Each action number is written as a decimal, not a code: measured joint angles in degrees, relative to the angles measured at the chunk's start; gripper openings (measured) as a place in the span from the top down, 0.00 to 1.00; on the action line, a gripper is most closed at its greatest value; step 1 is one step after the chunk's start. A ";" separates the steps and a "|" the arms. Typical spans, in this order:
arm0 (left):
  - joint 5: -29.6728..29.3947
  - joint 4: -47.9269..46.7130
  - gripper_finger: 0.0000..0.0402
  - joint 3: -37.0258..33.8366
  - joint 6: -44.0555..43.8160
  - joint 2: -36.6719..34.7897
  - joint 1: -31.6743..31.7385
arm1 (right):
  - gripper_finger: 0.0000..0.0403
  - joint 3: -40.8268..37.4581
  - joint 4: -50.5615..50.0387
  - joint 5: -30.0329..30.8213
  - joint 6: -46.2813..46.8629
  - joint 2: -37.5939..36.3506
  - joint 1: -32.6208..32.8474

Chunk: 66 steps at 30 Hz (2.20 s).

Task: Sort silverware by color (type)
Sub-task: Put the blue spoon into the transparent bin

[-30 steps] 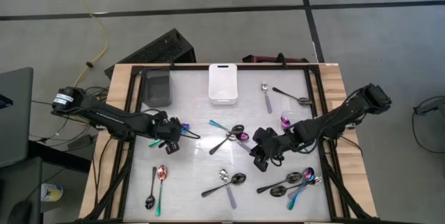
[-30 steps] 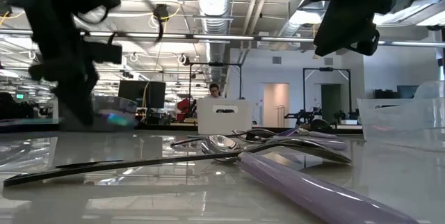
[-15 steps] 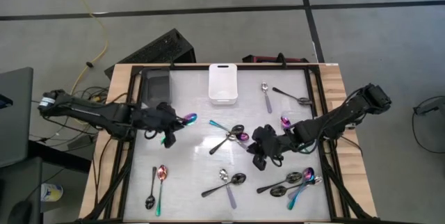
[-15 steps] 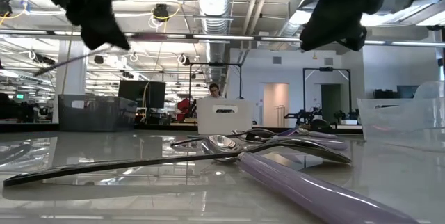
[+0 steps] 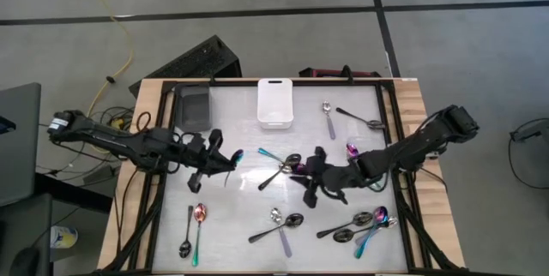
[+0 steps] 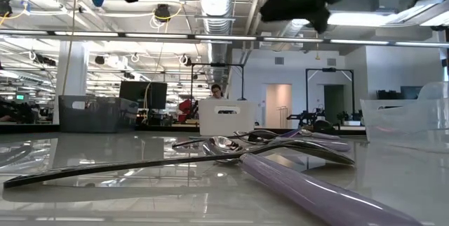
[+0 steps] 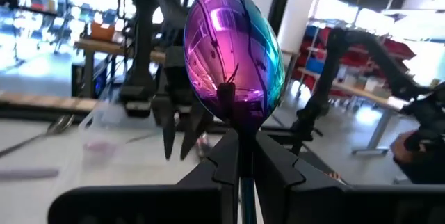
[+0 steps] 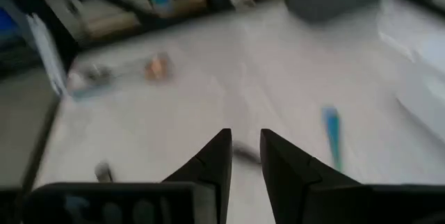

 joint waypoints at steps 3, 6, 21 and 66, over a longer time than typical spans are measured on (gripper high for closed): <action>-0.28 -0.03 0.97 -0.68 -0.05 0.58 0.01 | 0.75 0.11 11.27 -0.53 -6.85 4.45 -0.86; -0.57 -0.08 0.97 -0.92 -0.29 1.31 0.04 | 0.75 0.04 21.42 -3.19 -11.70 8.79 -2.40; -0.63 -1.08 0.97 -0.85 1.47 2.13 0.04 | 0.74 6.16 40.39 -12.21 -16.87 22.61 -11.58; -1.96 -1.68 0.97 -0.74 4.43 2.16 0.02 | 0.32 22.43 37.80 -30.11 -23.41 30.06 -11.88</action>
